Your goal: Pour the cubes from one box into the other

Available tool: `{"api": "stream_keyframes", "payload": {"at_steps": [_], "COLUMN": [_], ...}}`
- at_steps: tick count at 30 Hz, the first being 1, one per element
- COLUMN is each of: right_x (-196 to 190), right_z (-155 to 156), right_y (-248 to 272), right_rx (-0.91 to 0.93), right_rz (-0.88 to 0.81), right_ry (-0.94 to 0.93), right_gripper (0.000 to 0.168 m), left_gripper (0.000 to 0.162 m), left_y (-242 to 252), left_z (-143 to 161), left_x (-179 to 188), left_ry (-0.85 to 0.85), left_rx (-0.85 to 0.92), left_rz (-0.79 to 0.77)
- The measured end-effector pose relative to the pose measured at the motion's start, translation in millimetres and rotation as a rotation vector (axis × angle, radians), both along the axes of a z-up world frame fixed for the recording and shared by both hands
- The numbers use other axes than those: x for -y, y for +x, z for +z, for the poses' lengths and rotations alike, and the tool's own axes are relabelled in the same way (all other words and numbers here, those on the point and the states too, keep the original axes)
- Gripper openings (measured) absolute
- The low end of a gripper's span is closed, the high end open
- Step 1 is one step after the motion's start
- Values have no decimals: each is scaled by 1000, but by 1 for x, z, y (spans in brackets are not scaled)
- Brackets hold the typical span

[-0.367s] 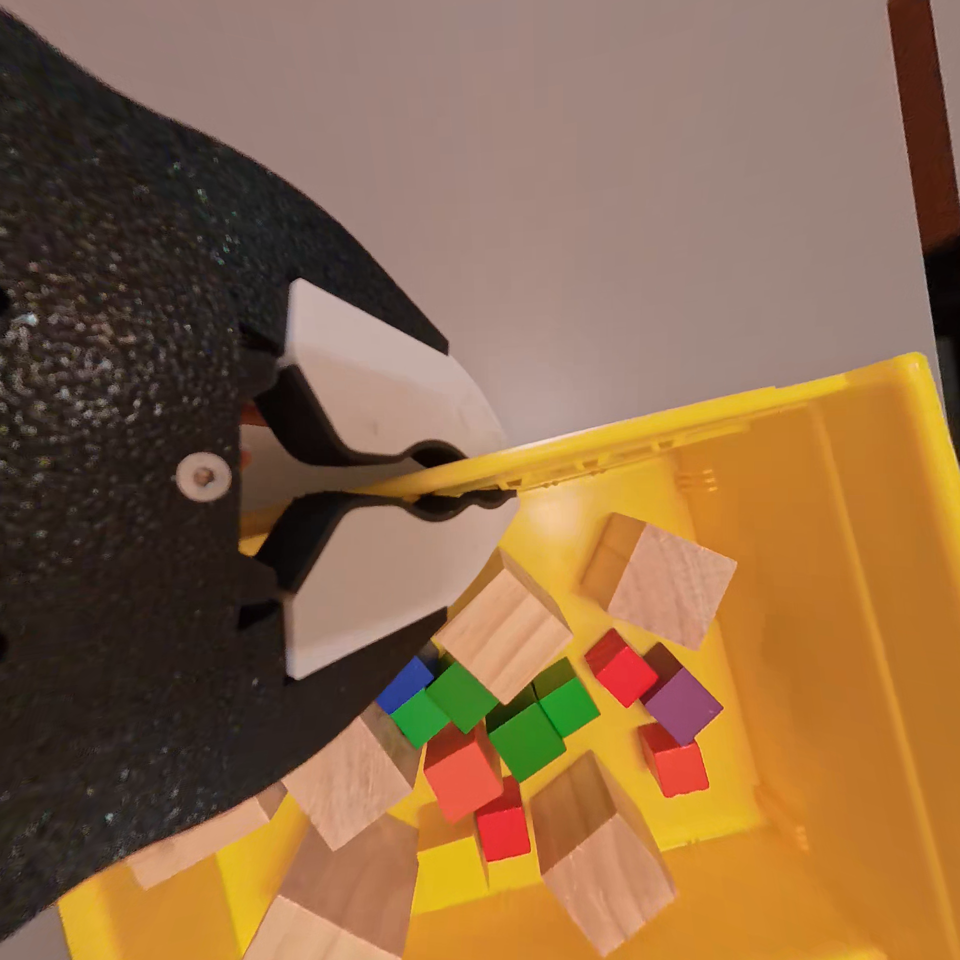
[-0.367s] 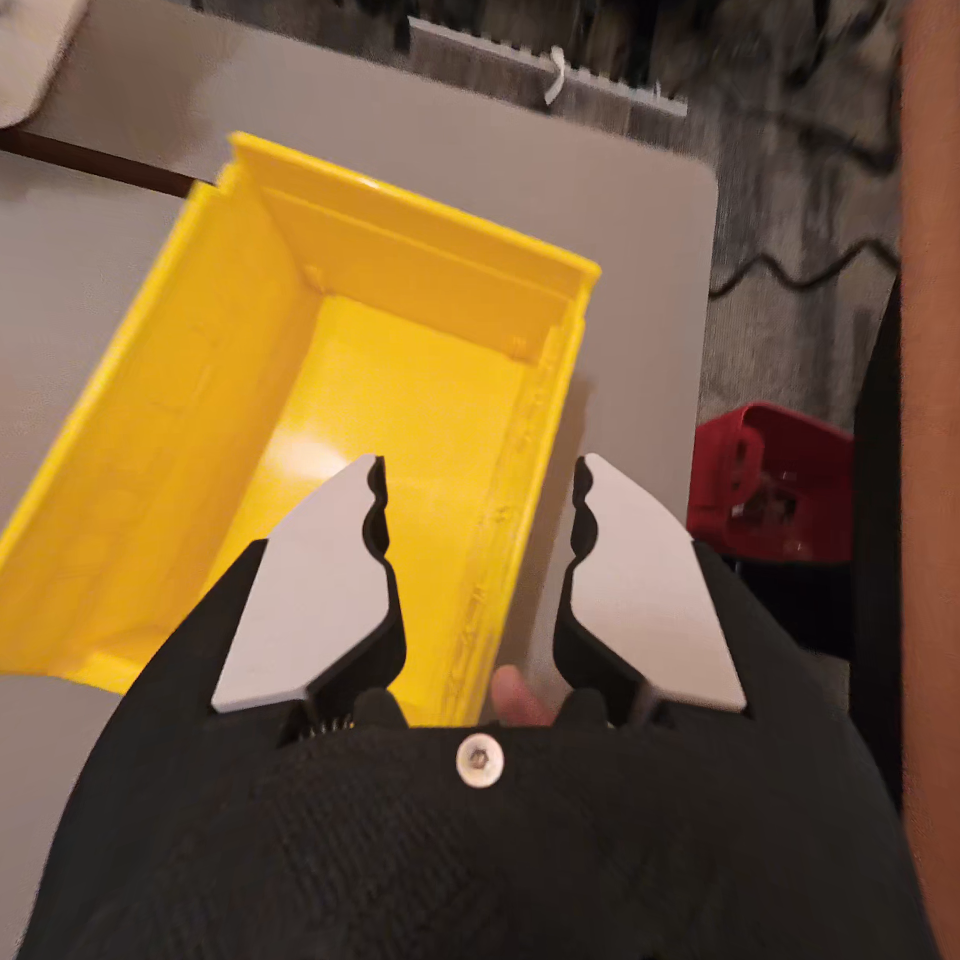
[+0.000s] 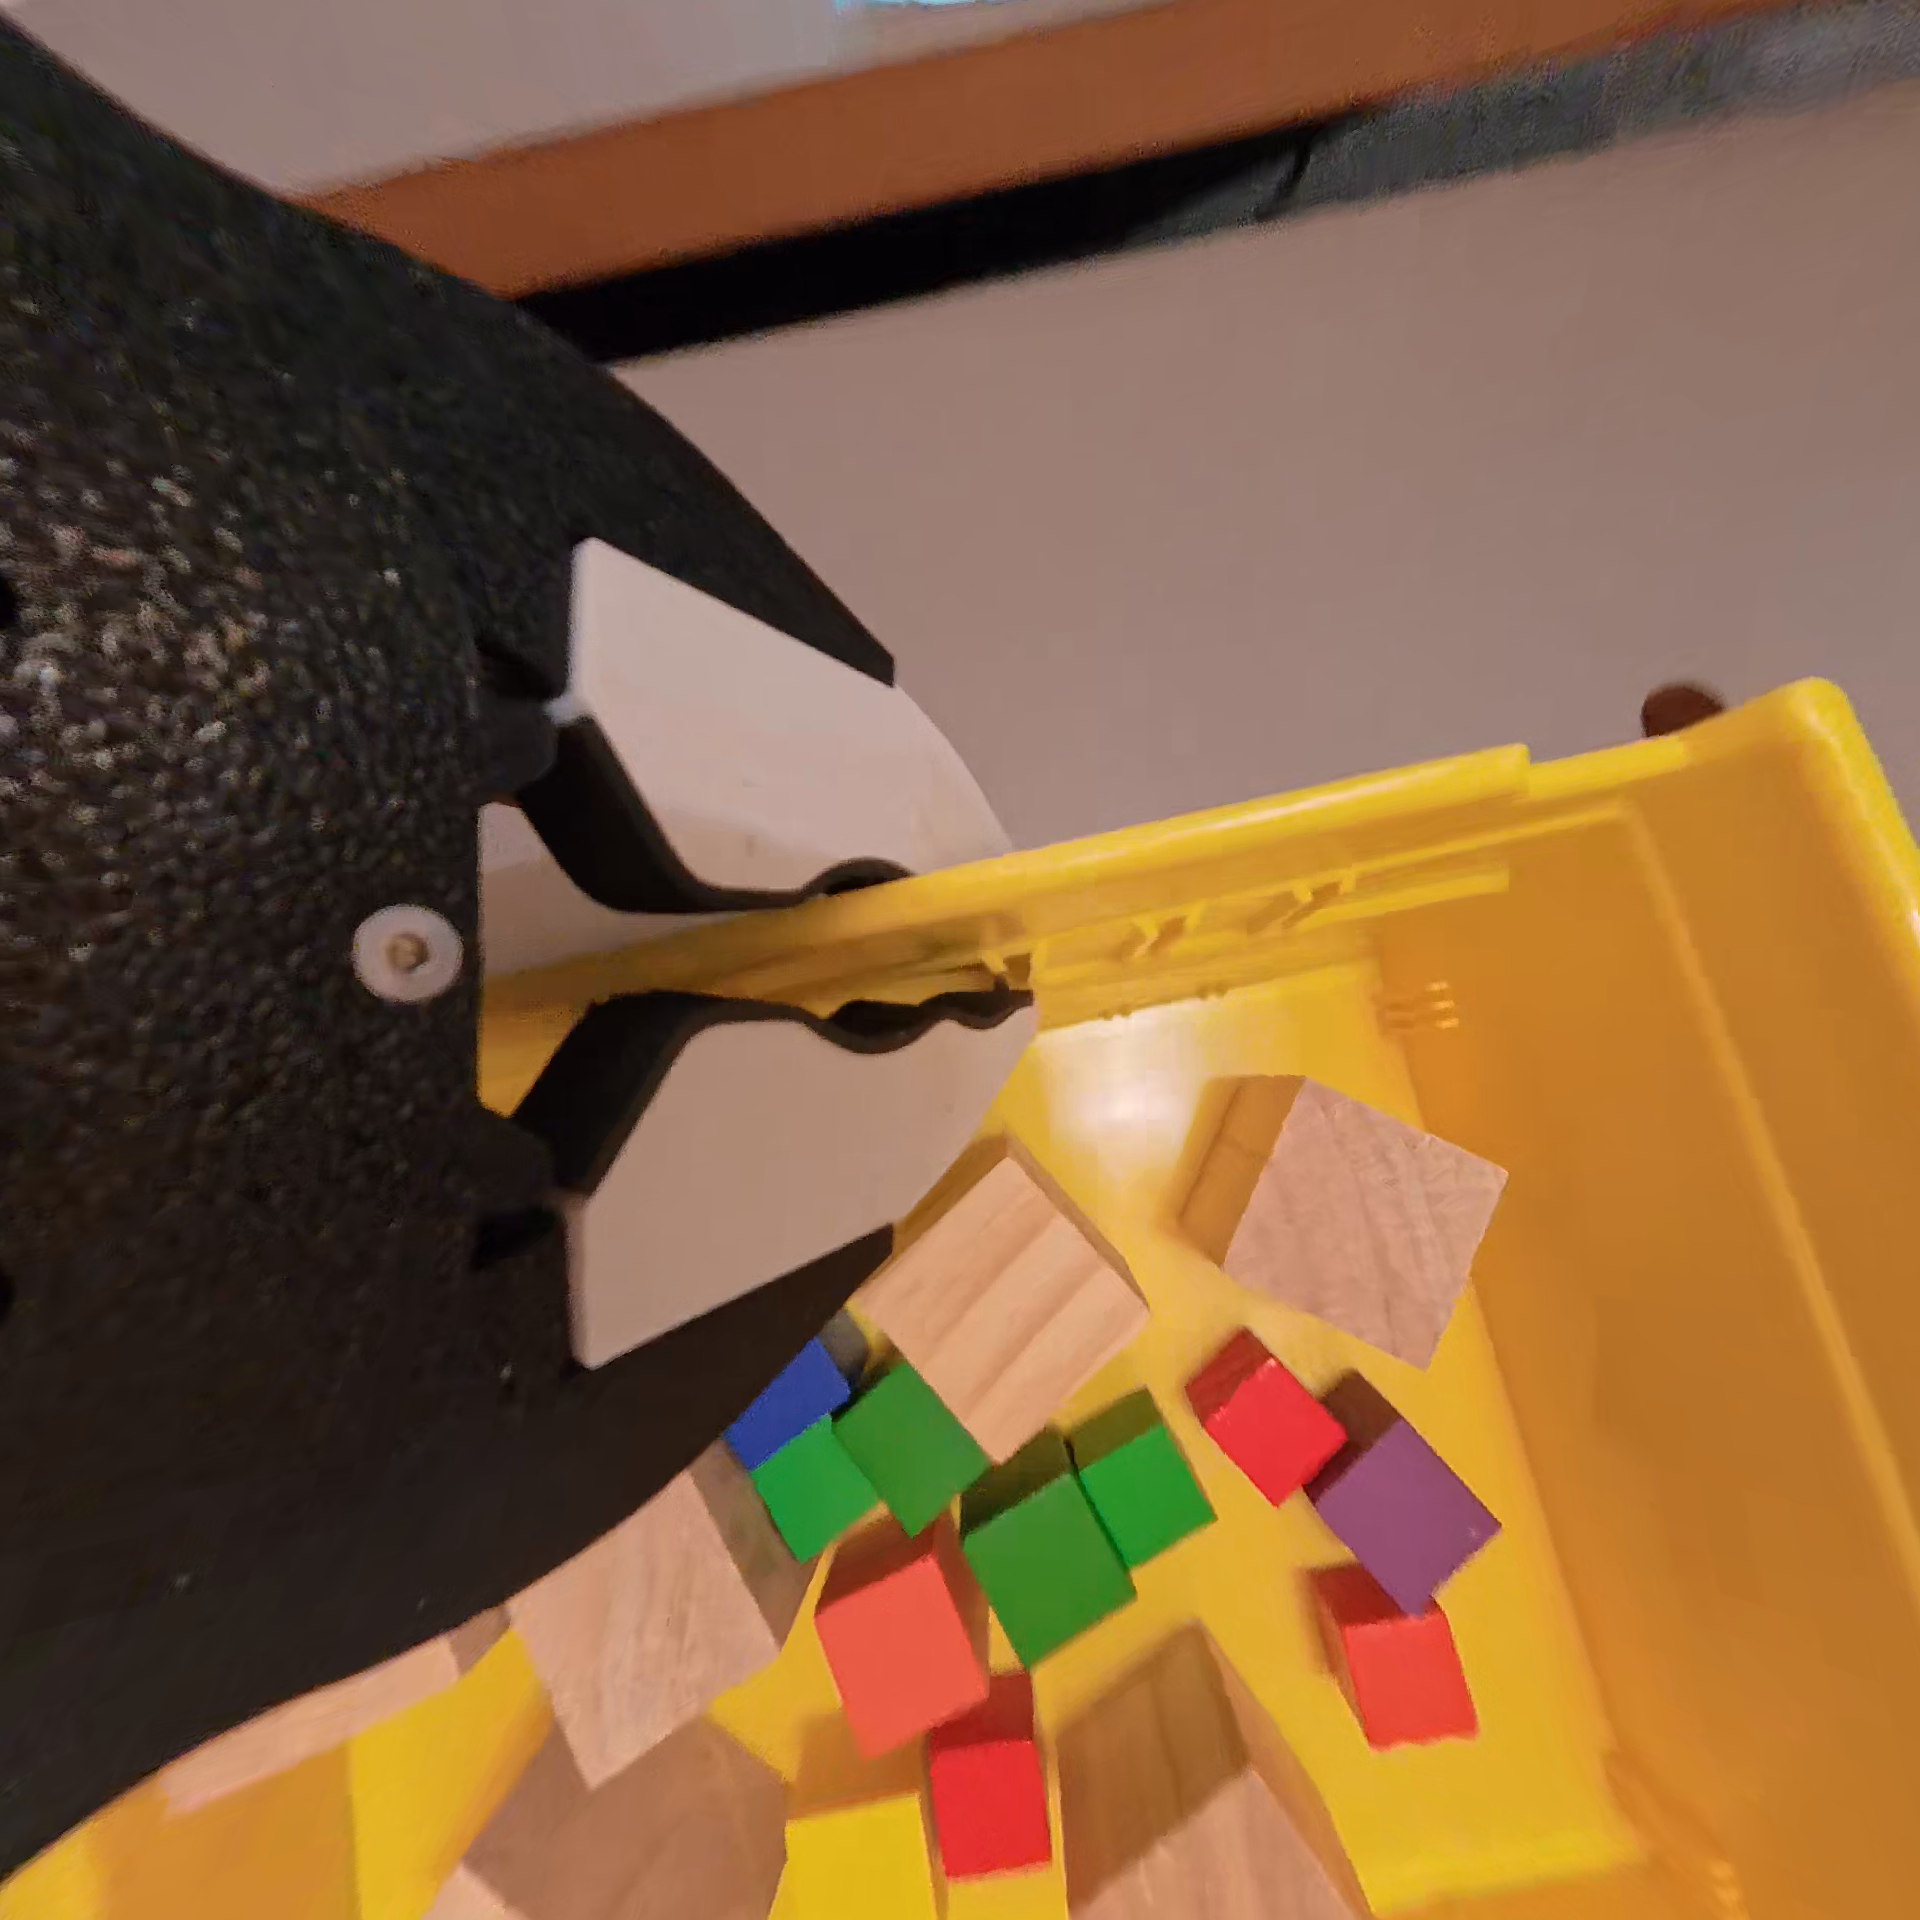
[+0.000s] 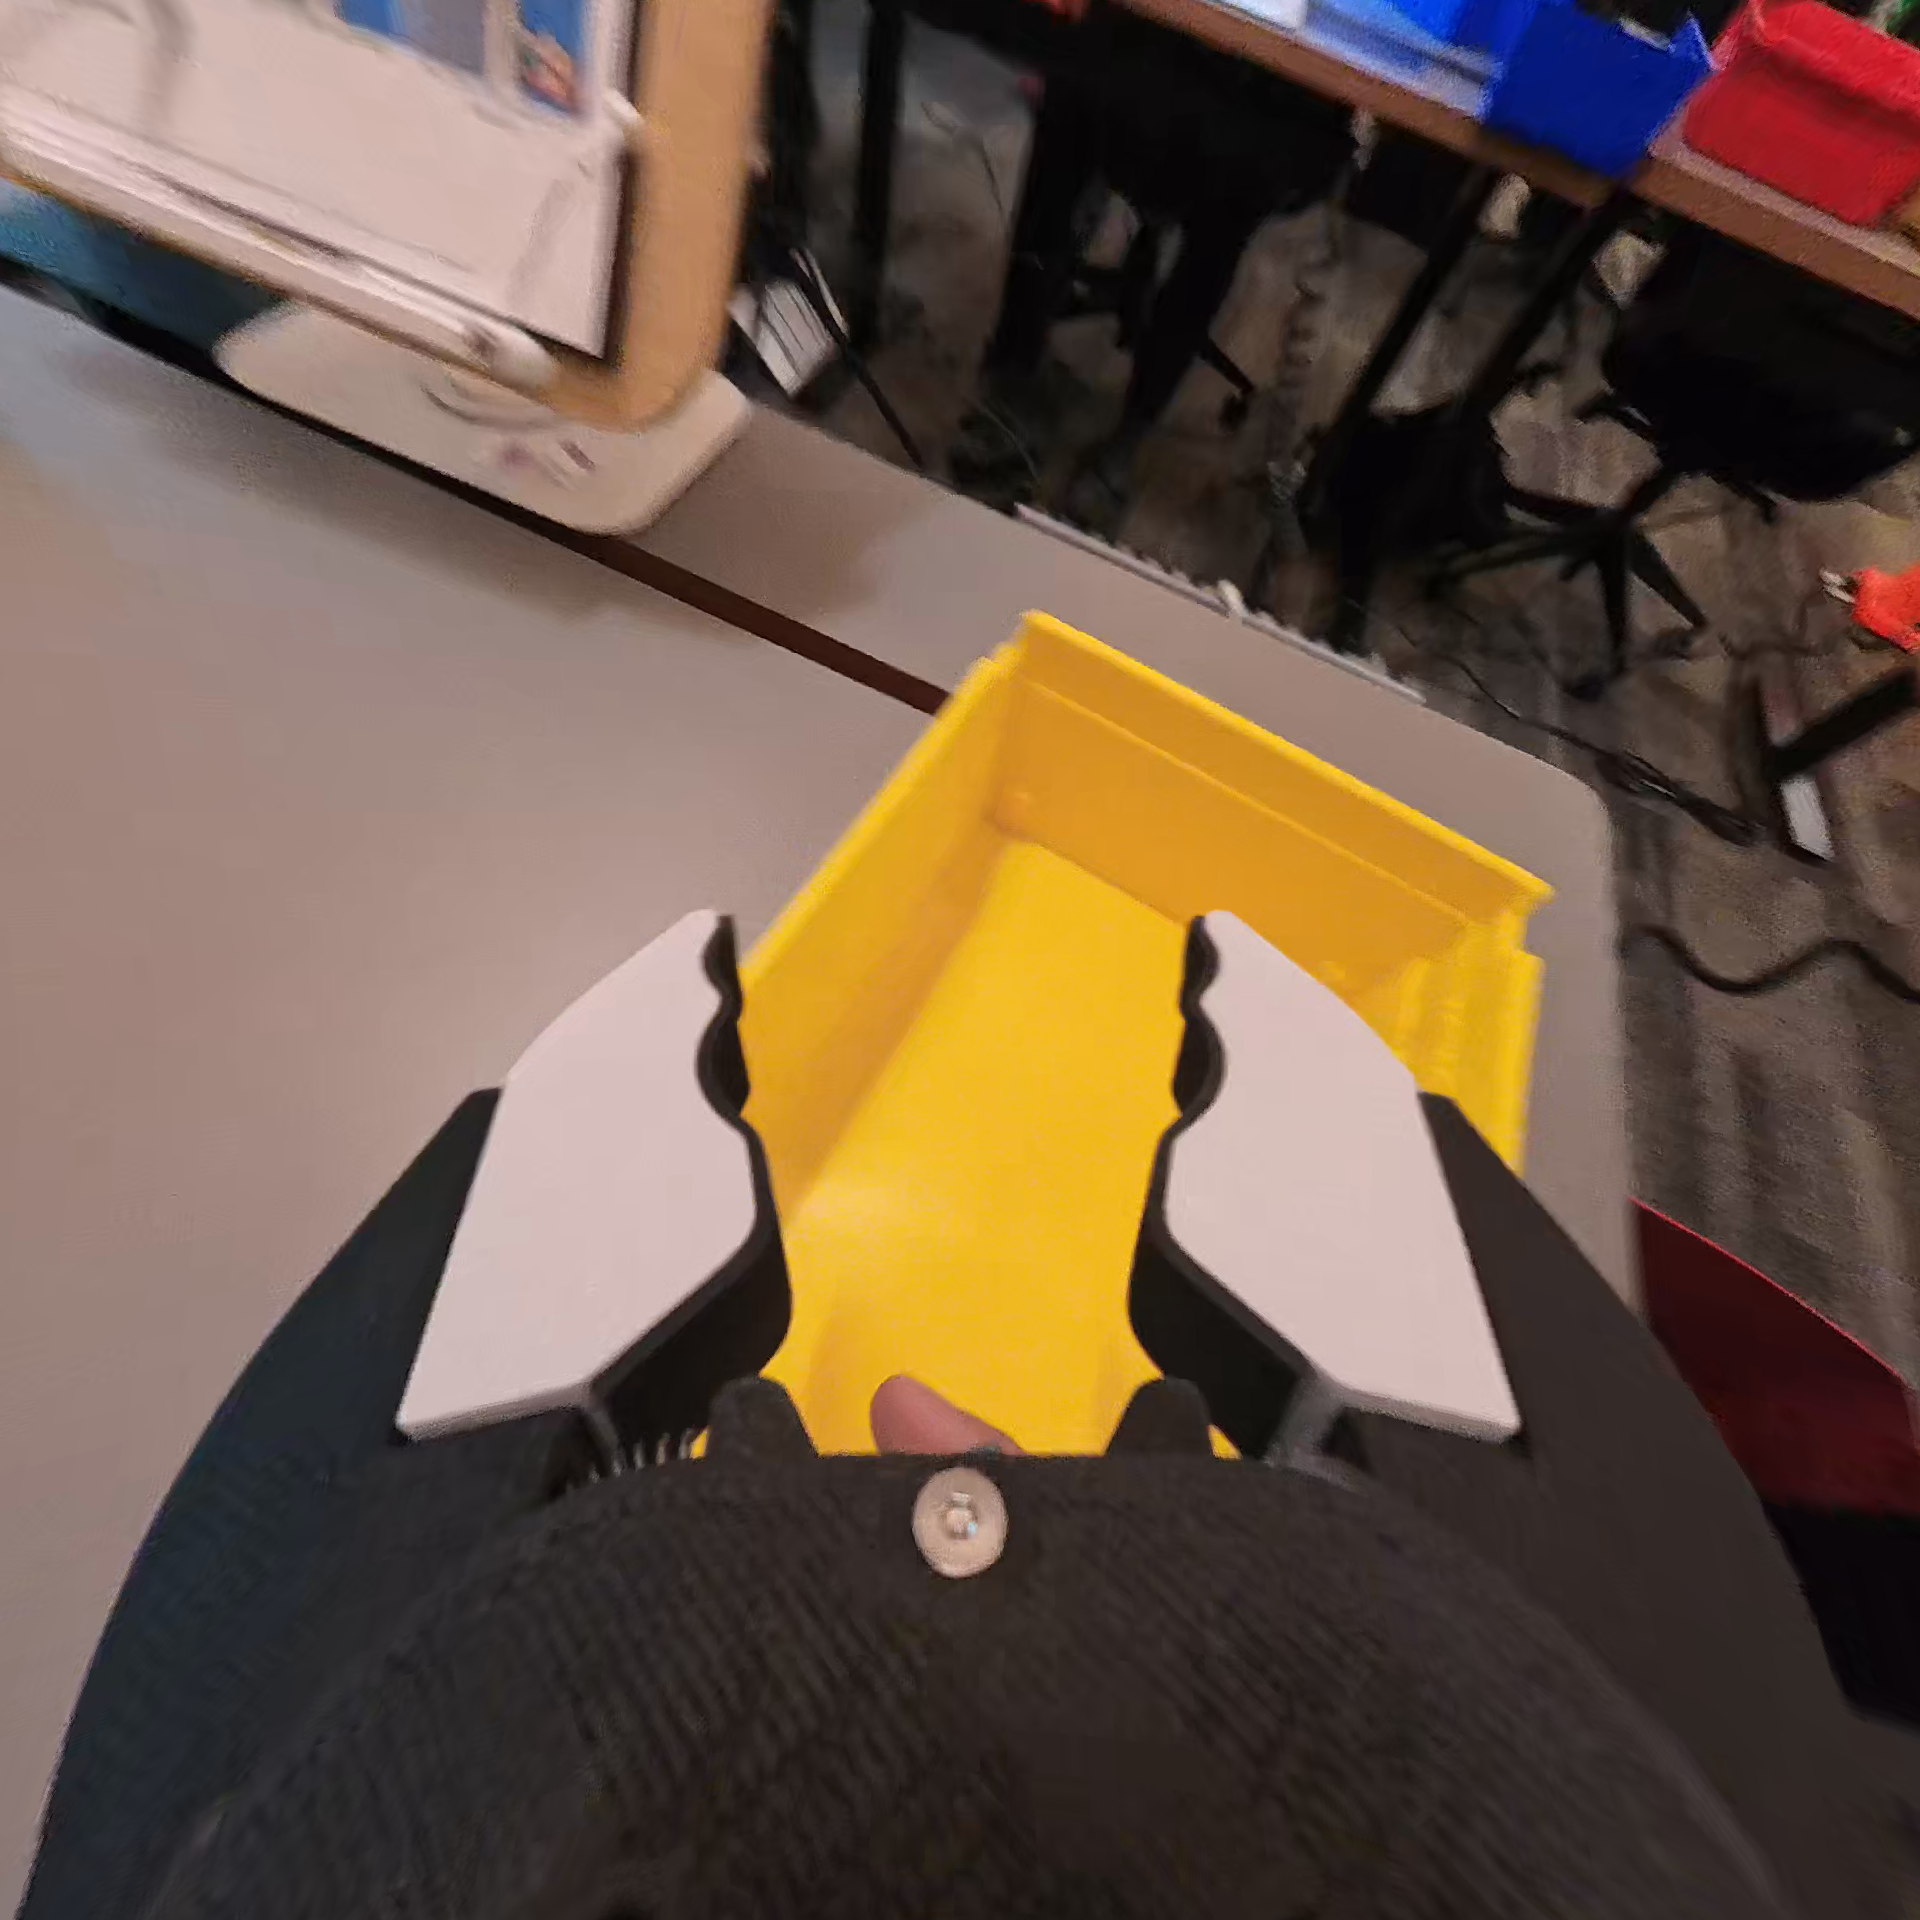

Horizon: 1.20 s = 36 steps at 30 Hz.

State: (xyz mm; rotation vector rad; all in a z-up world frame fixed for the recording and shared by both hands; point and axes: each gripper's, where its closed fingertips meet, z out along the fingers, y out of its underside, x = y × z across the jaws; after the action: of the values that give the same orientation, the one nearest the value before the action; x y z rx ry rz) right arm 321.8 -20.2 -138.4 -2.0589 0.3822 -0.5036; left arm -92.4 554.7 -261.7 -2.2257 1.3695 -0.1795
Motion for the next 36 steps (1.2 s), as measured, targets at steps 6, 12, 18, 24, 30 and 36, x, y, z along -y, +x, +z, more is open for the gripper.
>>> {"api": "stream_keyframes", "payload": {"at_steps": [6, 12, 18, 24, 30, 36], "right_x": [-41, -82, -136, -212, -276, -322], "right_z": [24, 36, 31, 20, 2, -27], "right_y": [-42, -61, -86, -149, -207, -255], "right_rx": [43, 111, 124, -120, -320, -477], "right_rz": [111, 121, 140, 310, 439, 456], "right_ry": [201, 210, 146, 165, 92, -121], "right_gripper": [61, 78, 94, 98, 97, 95], "left_gripper": [11, 16, 36, 63, 72, 72], "left_y": [-2, -4, -12, -25, -30, -48], "left_z": [5, 50, 117, 129, 125, 95], "left_x": [-31, -34, -24, -12, 3, 7], "left_ry": [101, 289, 422, 309, 351, 208], "left_rx": [62, 242, 406, 484, 408, 207], "left_rz": [24, 15, -13, 7, -66, -18]}}
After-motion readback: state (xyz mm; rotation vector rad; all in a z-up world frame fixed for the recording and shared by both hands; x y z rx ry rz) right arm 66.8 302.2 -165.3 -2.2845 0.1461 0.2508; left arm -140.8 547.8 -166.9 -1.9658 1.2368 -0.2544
